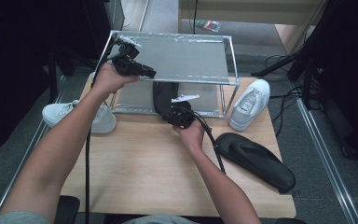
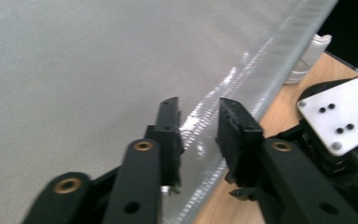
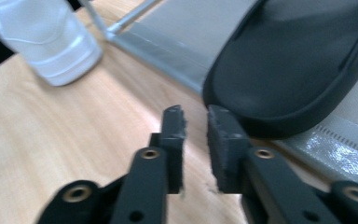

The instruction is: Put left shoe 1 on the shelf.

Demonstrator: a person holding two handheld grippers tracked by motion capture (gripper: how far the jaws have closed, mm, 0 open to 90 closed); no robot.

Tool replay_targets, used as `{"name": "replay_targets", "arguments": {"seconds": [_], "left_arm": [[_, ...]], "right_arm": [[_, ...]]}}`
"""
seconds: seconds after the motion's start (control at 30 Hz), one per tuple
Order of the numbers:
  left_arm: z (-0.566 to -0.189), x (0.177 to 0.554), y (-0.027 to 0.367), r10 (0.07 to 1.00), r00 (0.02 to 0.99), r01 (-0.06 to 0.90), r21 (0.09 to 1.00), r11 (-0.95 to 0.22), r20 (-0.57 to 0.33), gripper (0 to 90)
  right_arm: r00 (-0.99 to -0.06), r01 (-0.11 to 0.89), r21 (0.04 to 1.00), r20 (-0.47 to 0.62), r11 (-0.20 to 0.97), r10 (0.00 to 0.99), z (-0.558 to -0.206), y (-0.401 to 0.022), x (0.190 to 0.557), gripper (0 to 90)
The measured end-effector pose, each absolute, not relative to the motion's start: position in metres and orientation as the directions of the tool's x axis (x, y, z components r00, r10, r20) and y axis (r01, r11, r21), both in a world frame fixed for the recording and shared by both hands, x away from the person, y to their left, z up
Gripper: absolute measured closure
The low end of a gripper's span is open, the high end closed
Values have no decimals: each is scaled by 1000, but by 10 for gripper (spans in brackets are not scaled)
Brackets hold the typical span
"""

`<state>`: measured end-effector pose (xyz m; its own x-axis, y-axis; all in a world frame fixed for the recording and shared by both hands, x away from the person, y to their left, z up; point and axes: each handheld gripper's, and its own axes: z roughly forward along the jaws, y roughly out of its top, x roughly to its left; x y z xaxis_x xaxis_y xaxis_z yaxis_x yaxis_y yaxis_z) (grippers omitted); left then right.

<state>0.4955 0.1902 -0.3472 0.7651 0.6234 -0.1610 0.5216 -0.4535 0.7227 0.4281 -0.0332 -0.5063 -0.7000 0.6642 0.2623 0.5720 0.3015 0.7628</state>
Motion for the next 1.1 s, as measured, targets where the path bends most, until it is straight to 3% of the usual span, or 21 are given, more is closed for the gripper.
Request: {"name": "replay_targets", "arguments": {"seconds": [0.1,0.4,1.1], "left_arm": [[-341,488,188,614,773,513,726,-458,-159,576],[-323,460,189,607,782,486,751,-448,-145,411],[-346,400,190,568,804,487,741,-462,-174,362]], "right_arm": [[-722,550,778,261,303,640,-498,-40,420,644],[-766,521,793,272,315,583,-480,-62,397,560],[-831,442,835,245,327,499,-465,-115,355,516]]}}
